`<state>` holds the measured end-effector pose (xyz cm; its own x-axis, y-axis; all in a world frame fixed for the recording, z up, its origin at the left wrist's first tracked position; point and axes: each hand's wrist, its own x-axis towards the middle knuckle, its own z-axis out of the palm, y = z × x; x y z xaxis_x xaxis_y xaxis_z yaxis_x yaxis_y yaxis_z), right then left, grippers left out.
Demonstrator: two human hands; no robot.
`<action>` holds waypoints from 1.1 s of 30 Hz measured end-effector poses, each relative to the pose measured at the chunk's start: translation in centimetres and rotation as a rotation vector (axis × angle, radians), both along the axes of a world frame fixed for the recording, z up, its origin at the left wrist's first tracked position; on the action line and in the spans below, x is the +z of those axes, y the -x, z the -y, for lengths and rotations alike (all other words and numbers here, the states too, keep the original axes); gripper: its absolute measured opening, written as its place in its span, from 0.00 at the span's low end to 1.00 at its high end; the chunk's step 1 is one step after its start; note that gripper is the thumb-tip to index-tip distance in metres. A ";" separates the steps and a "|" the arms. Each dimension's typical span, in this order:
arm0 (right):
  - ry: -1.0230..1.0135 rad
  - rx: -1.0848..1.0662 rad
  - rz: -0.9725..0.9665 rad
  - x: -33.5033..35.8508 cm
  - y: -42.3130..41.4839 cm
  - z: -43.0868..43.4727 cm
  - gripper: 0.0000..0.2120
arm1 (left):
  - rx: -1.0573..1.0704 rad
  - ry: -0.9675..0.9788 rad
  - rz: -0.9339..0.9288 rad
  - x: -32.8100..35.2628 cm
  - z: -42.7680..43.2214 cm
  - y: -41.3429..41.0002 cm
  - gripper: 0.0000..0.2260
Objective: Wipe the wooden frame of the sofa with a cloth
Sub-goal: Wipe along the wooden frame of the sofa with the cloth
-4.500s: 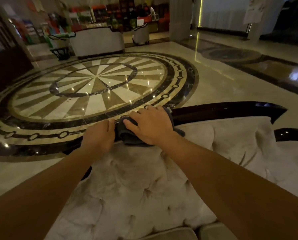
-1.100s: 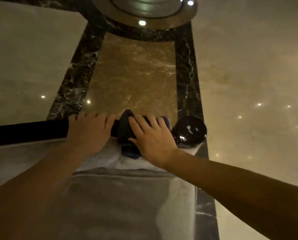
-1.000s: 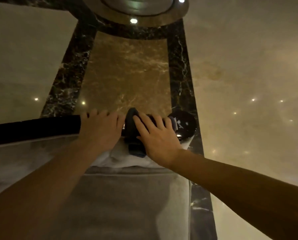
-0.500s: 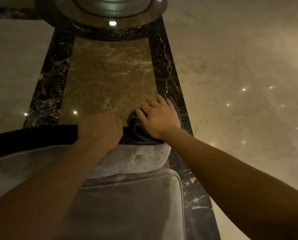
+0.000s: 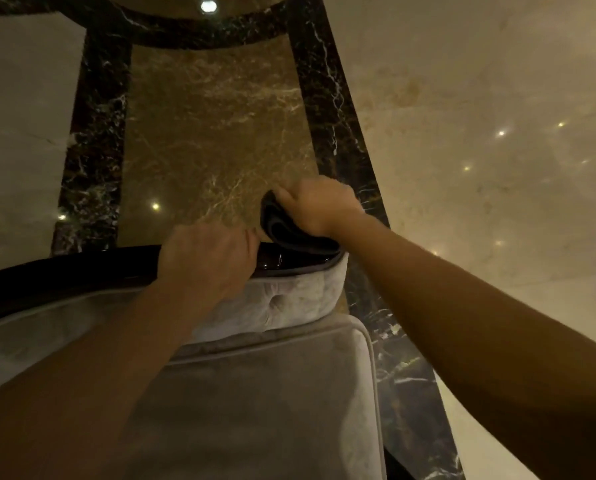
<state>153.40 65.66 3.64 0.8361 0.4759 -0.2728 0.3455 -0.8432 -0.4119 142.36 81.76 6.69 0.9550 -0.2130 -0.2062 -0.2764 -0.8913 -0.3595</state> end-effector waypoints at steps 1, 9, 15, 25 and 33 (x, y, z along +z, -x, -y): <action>-0.105 -0.106 -0.117 -0.2 -0.8 0.8 0.21 | 0.002 0.010 -0.002 -0.2 0.0 0.0 0.07; -0.366 -0.397 0.171 -3.0 11.0 1.8 0.23 | 0.018 0.061 0.057 -0.3 0.0 0.0 0.16; 0.050 0.154 0.291 -0.3 2.4 -0.2 0.21 | 0.006 0.039 0.058 -0.3 0.1 0.0 0.13; -0.012 0.090 0.426 -0.5 4.7 0.2 0.19 | 0.034 0.094 0.092 0.3 0.4 -0.1 0.14; 0.035 0.697 0.384 0.2 0.3 1.9 0.24 | -0.012 0.007 -0.015 -0.5 -0.1 -0.2 0.10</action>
<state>153.07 63.75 3.88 0.3879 0.9203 -0.0502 0.9105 -0.3911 -0.1343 142.54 81.90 6.22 0.9492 -0.2263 -0.2185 -0.2926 -0.8902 -0.3491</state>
